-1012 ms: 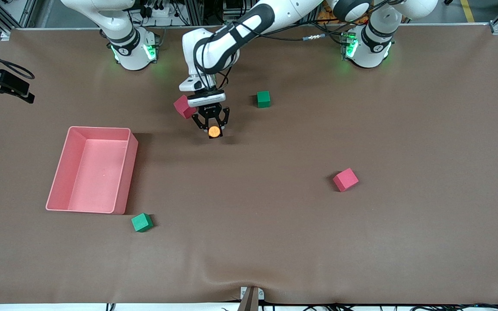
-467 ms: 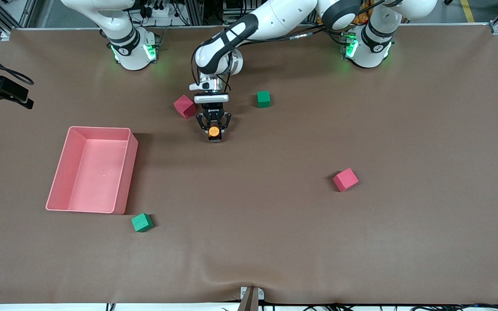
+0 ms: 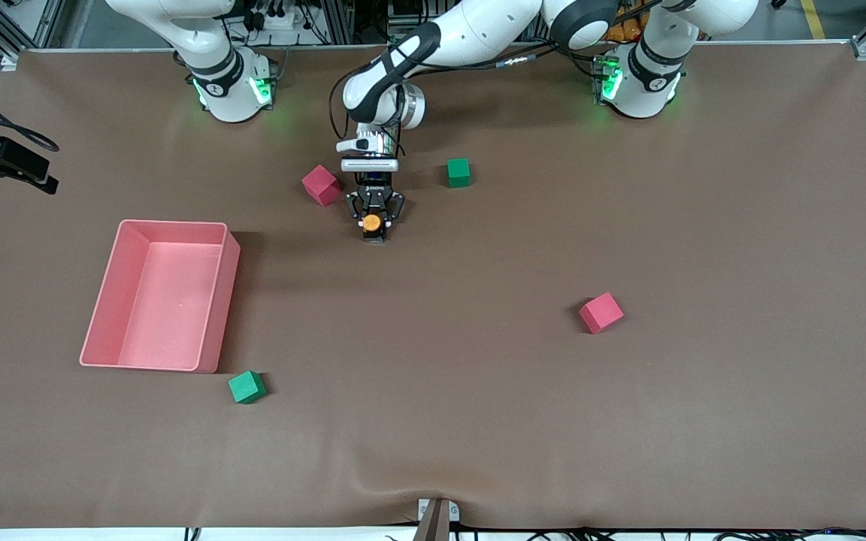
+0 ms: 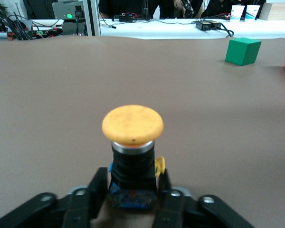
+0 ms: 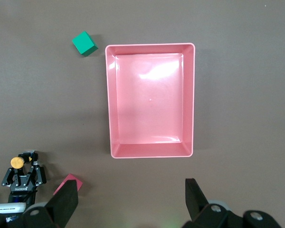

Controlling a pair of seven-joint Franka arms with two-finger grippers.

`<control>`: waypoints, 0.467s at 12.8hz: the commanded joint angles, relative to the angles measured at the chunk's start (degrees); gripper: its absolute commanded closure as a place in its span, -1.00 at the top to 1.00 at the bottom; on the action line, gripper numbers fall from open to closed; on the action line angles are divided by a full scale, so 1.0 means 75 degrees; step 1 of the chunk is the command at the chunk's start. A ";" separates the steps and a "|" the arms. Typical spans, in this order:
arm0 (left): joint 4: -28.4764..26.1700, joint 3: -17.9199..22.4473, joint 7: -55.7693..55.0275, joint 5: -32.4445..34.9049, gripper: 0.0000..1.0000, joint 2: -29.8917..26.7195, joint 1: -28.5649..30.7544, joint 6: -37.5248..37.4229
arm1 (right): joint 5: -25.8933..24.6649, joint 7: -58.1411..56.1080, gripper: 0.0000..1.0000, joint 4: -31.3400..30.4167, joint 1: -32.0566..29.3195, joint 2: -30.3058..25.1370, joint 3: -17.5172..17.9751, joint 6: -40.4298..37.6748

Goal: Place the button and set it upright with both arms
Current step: 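Set the button upright on the table and open the left gripper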

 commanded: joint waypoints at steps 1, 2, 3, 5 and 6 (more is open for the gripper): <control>0.0132 -0.0017 -0.0422 -0.0115 1.00 0.0041 -0.0189 0.0030 | -0.0019 0.0060 1.00 0.0126 -0.0018 0.0041 0.0017 -0.0031; 0.0167 -0.0099 -0.0423 -0.0605 1.00 -0.0076 -0.0258 0.0018 | -0.0019 0.0048 1.00 0.0126 -0.0018 0.0041 0.0017 -0.0031; 0.0191 -0.0286 -0.0423 -0.1155 1.00 -0.0193 -0.0340 0.0018 | -0.0030 0.0048 1.00 0.0126 -0.0018 0.0041 0.0017 -0.0031; 0.0168 -0.0649 -0.0388 -0.2304 1.00 -0.0789 -0.0458 -0.0250 | -0.0030 0.0048 1.00 0.0126 -0.0018 0.0041 0.0017 -0.0043; 0.0168 -0.0883 -0.0341 -0.2692 1.00 -0.0977 -0.0516 -0.0646 | -0.0019 0.0048 1.00 0.0126 -0.0018 0.0041 0.0017 -0.0043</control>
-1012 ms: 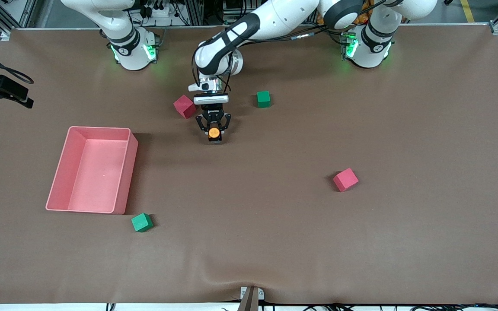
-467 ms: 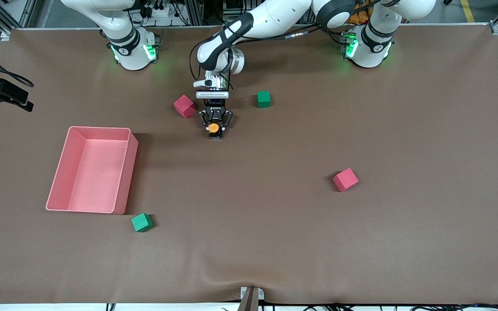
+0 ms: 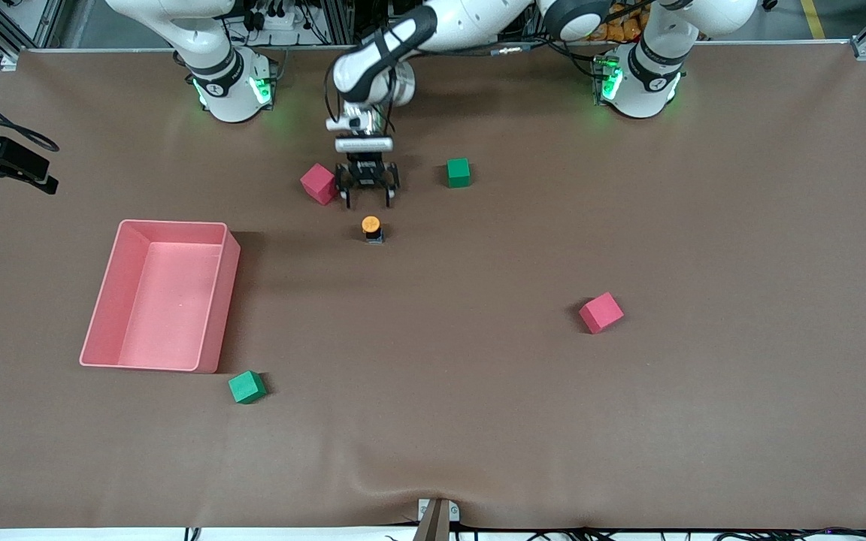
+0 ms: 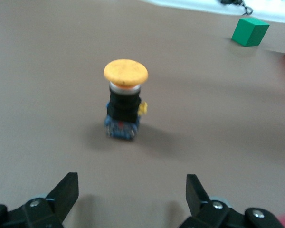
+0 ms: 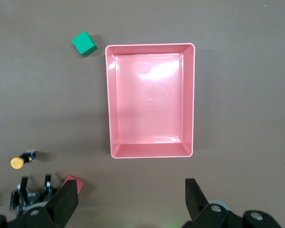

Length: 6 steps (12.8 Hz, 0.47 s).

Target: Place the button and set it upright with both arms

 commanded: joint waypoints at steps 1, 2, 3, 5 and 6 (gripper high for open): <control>-0.0168 -0.0510 0.0093 -0.1009 1.00 -0.0771 -0.0119 -0.0861 | -0.0019 0.0048 1.00 0.0125 -0.0018 0.0041 0.0017 -0.0033; -0.0156 -0.0733 0.0408 -0.1383 1.00 -0.0993 -0.0073 -0.1063 | -0.0019 0.0048 1.00 0.0125 -0.0030 0.0041 0.0017 -0.0033; -0.0075 -0.0770 0.0840 -0.1921 1.00 -0.1285 -0.0049 -0.1099 | -0.0030 0.0048 1.00 0.0137 -0.0030 0.0041 0.0017 -0.0033; 0.0206 -0.0688 0.1952 -0.3174 1.00 -0.1929 0.0032 -0.1100 | -0.0030 0.0048 1.00 0.0125 -0.0030 0.0041 0.0017 -0.0033; 0.0288 -0.0676 0.2456 -0.3551 1.00 -0.2246 0.0288 -0.1100 | -0.0030 0.0048 1.00 0.0137 -0.0030 0.0041 0.0017 -0.0033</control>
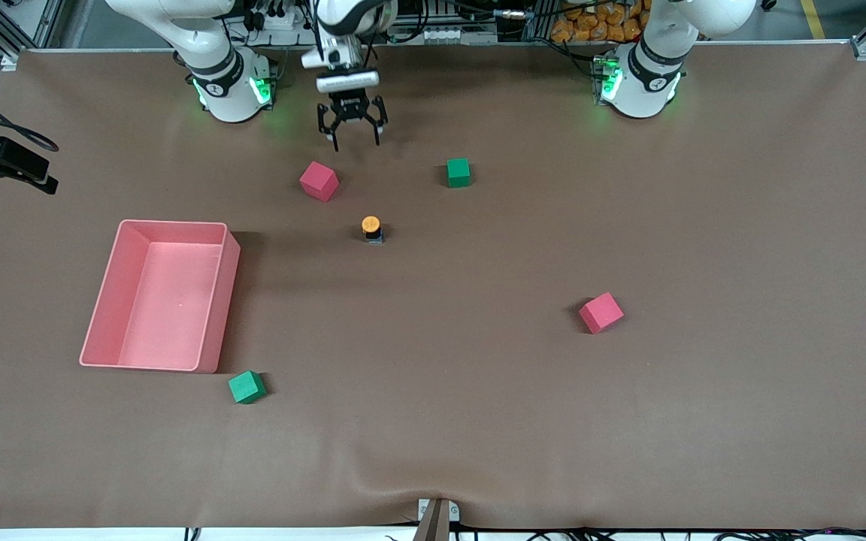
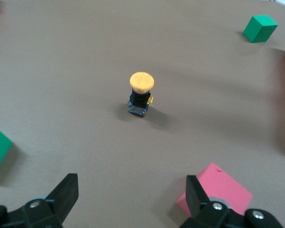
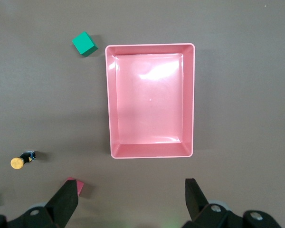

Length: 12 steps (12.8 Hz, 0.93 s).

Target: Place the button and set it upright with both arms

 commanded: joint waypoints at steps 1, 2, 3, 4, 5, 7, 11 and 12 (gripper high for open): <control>0.0030 0.0050 0.1461 -0.0986 1.00 -0.0978 0.0651 -0.0048 | -0.0018 0.0048 1.00 0.0136 -0.0029 0.0041 0.0020 -0.0036; 0.0030 0.0062 0.2047 -0.1174 1.00 -0.1214 0.0921 -0.0048 | -0.0018 0.0048 1.00 0.0136 -0.0029 0.0041 0.0020 -0.0036; 0.0030 0.0062 0.2656 -0.1512 1.00 -0.1529 0.1353 -0.0048 | -0.0018 0.0048 1.00 0.0136 -0.0029 0.0041 0.0020 -0.0036; 0.0030 0.0050 0.3277 -0.1852 1.00 -0.1822 0.1798 -0.0048 | -0.0018 0.0048 1.00 0.0136 -0.0017 0.0041 0.0020 -0.0036; 0.0018 0.0050 0.3956 -0.2226 1.00 -0.2057 0.2232 -0.0048 | -0.0018 0.0048 1.00 0.0124 -0.0017 0.0041 0.0020 -0.0036; -0.0028 0.0038 0.4698 -0.2860 1.00 -0.2421 0.3192 -0.0048 | -0.0018 0.0036 1.00 0.0124 -0.0005 0.0041 0.0020 -0.0048; -0.0134 -0.0009 0.7426 -0.4978 1.00 -0.3369 0.5301 -0.0048 | -0.0018 0.0013 1.00 0.0124 -0.0029 0.0041 0.0020 -0.0071; -0.0134 -0.0009 0.7803 -0.5703 1.00 -0.3593 0.5933 -0.0048 | -0.0018 0.0013 1.00 0.0124 -0.0017 0.0041 0.0020 -0.0071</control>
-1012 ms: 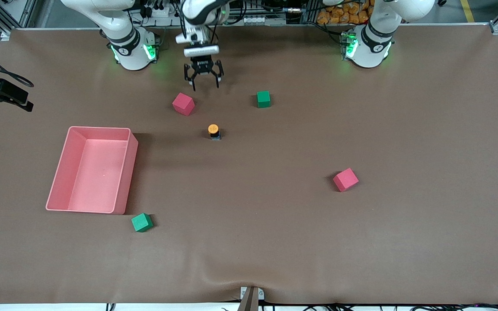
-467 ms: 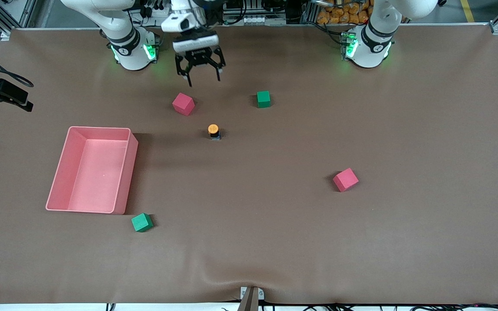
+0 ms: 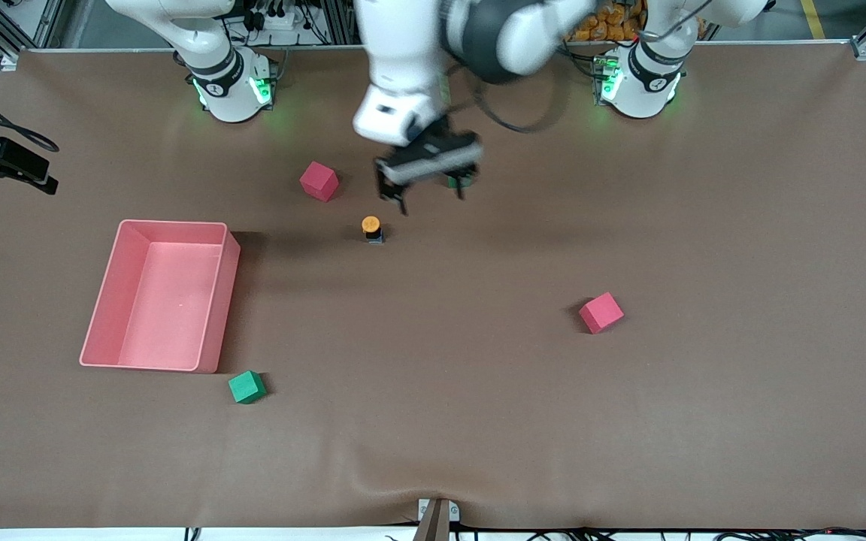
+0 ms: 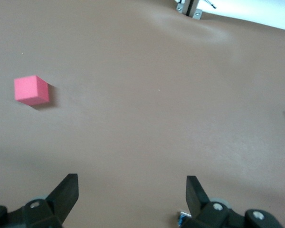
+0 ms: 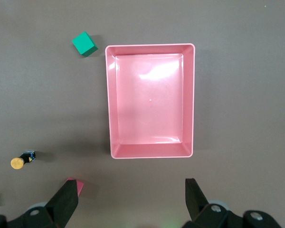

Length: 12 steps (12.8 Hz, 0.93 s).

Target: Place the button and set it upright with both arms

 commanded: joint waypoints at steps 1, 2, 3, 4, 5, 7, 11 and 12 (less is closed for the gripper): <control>-0.0348 -0.0124 0.1019 -0.1368 1.00 -0.0836 0.1465 0.0016 | -0.0007 0.0014 1.00 0.0113 0.0006 0.0029 0.0022 -0.0070; -0.0337 -0.0136 0.1684 -0.1569 1.00 -0.0931 0.1911 0.0004 | -0.0006 0.0025 1.00 0.0125 0.0018 0.0029 0.0022 -0.0059; -0.0337 -0.0101 0.2386 -0.1803 1.00 -0.1059 0.2310 -0.0159 | -0.0018 0.0025 1.00 0.0125 0.0030 0.0029 0.0022 -0.0059; -0.0325 -0.0112 0.2741 -0.1933 1.00 -0.1130 0.2778 -0.0497 | -0.0018 0.0014 1.00 0.0114 0.0030 0.0029 0.0022 -0.0082; -0.0325 -0.0147 0.3093 -0.2004 1.00 -0.1224 0.3224 -0.0767 | -0.0018 0.0025 1.00 0.0113 0.0018 0.0029 0.0022 -0.0070; -0.0360 -0.0055 0.4112 -0.2099 1.00 -0.1481 0.3625 -0.1282 | -0.0007 0.0014 1.00 0.0125 0.0030 0.0029 0.0022 -0.0070; -0.0360 -0.0148 0.6536 -0.2517 1.00 -0.1996 0.5159 -0.1869 | -0.0018 0.0014 1.00 0.0125 -0.0005 0.0029 0.0022 -0.0082; -0.0348 -0.0148 0.6971 -0.2810 1.00 -0.2067 0.5429 -0.2022 | -0.0018 0.0014 1.00 0.0125 0.0018 0.0029 0.0022 -0.0082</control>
